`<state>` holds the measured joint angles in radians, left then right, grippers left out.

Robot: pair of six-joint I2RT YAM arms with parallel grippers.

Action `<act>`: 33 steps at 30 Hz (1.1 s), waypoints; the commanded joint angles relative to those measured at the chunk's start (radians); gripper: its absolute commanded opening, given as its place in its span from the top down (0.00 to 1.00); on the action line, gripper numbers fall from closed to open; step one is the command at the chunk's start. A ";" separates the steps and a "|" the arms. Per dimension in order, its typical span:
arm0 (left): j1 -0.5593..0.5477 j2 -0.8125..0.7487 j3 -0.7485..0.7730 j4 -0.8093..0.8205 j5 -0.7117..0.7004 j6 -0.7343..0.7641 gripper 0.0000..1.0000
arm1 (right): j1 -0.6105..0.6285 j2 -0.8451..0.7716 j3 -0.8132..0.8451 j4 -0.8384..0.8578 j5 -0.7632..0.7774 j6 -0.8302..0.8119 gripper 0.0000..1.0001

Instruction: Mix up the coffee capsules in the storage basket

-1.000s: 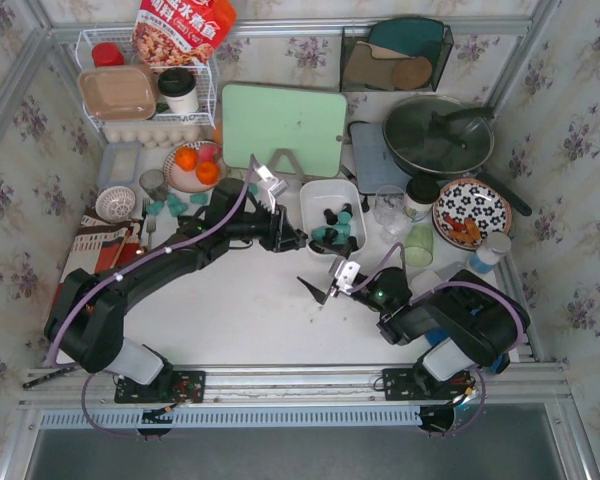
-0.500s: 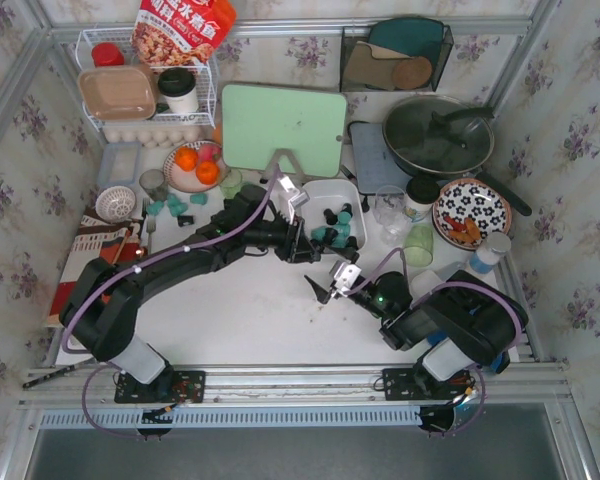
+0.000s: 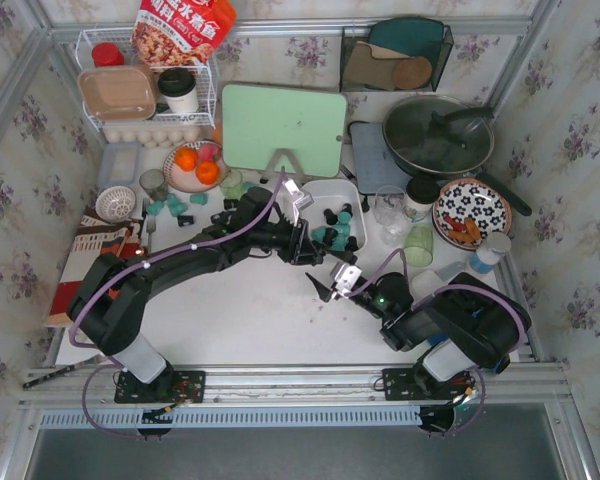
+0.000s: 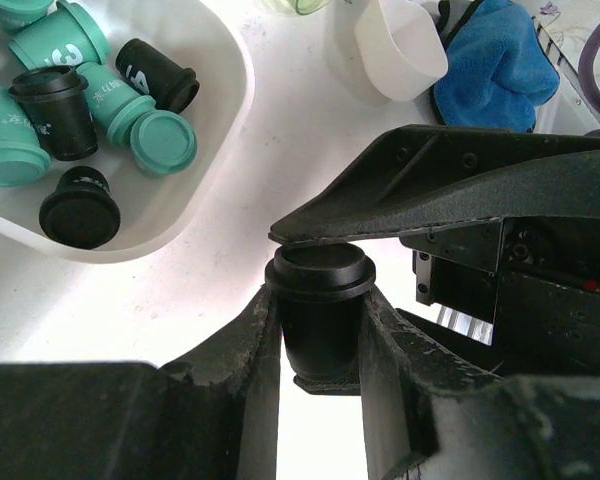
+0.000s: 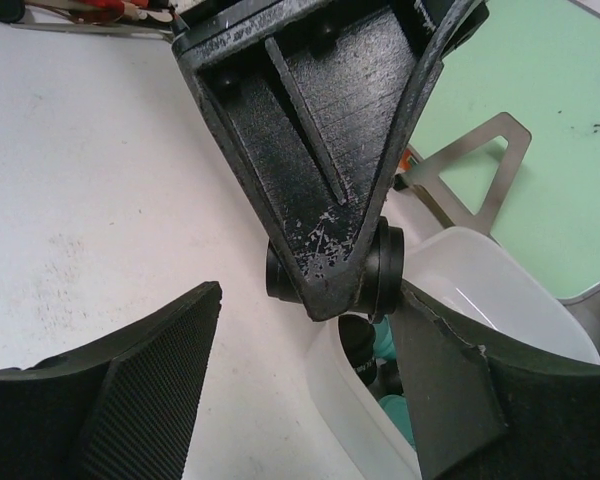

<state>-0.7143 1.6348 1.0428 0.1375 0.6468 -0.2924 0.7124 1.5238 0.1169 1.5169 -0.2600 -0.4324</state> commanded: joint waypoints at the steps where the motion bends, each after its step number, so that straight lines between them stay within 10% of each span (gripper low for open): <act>1: -0.004 0.006 0.004 0.045 -0.001 -0.002 0.92 | 0.001 -0.009 0.001 0.307 0.006 -0.005 0.27; 16: -0.017 0.016 0.002 0.065 -0.008 -0.024 0.90 | 0.001 -0.019 0.000 0.307 0.026 0.008 0.50; 33: 0.054 -0.252 -0.131 -0.035 -0.431 -0.025 0.37 | 0.001 0.003 0.049 0.175 0.132 -0.046 0.61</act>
<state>-0.6815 1.4628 0.9459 0.1272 0.4126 -0.3180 0.7128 1.5135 0.1444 1.5211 -0.1841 -0.4553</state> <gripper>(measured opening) 0.585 0.515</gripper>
